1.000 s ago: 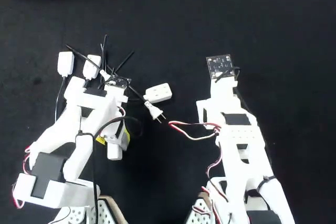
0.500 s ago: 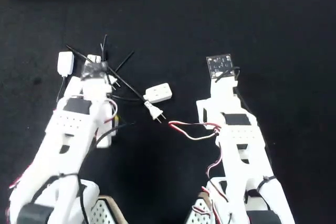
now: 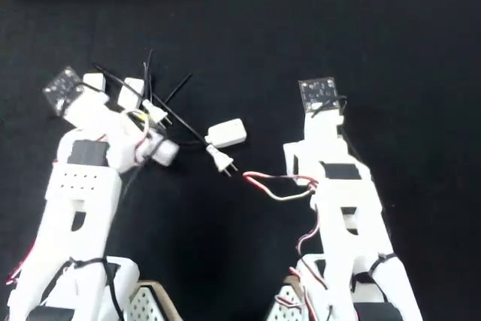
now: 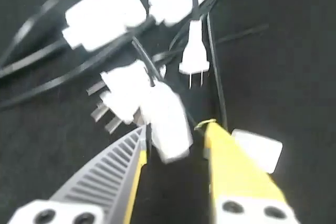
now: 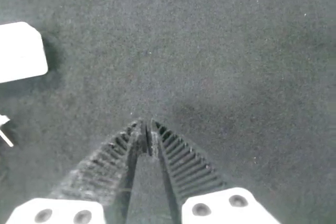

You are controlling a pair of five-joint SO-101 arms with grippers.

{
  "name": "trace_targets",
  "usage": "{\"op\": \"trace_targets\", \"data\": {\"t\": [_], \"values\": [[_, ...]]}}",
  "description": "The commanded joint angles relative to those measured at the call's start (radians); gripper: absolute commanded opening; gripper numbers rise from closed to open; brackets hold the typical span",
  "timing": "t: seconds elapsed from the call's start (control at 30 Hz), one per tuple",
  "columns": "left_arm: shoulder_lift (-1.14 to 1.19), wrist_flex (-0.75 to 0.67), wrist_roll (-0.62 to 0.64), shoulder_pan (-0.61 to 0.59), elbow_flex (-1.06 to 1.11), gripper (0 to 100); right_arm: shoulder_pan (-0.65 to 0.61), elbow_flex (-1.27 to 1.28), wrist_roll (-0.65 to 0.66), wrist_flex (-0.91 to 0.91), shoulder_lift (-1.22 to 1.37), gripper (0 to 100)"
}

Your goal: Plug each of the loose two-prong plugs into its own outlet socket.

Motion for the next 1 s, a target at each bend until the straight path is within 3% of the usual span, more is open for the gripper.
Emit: {"op": "trace_targets", "data": {"t": [0.0,0.23,0.33,0.5,0.63,0.87,0.97], "values": [[-0.009,-0.008,0.054,0.019,0.008,30,0.02,-0.007,0.003,-0.017,-0.03,1.3],[-0.009,0.193,0.091,-0.005,-0.108,34,0.02,-0.007,0.003,-0.017,-0.03,1.3],[-0.002,0.193,0.083,-0.001,-0.163,34,0.02,-0.007,0.003,-0.017,-0.03,1.3],[0.003,-0.083,-0.132,0.045,-0.113,33,0.02,-0.007,0.003,-0.017,-0.03,1.3],[0.005,-0.276,-0.307,0.124,0.001,27,0.02,-0.007,0.003,-0.017,-0.03,1.3],[0.155,-0.503,-0.672,0.177,0.143,6,0.018,-0.007,0.003,-0.018,-0.027,1.3],[0.278,-0.555,-0.821,0.177,0.13,3,0.018,-0.007,0.003,-0.018,-0.027,1.3]]}}
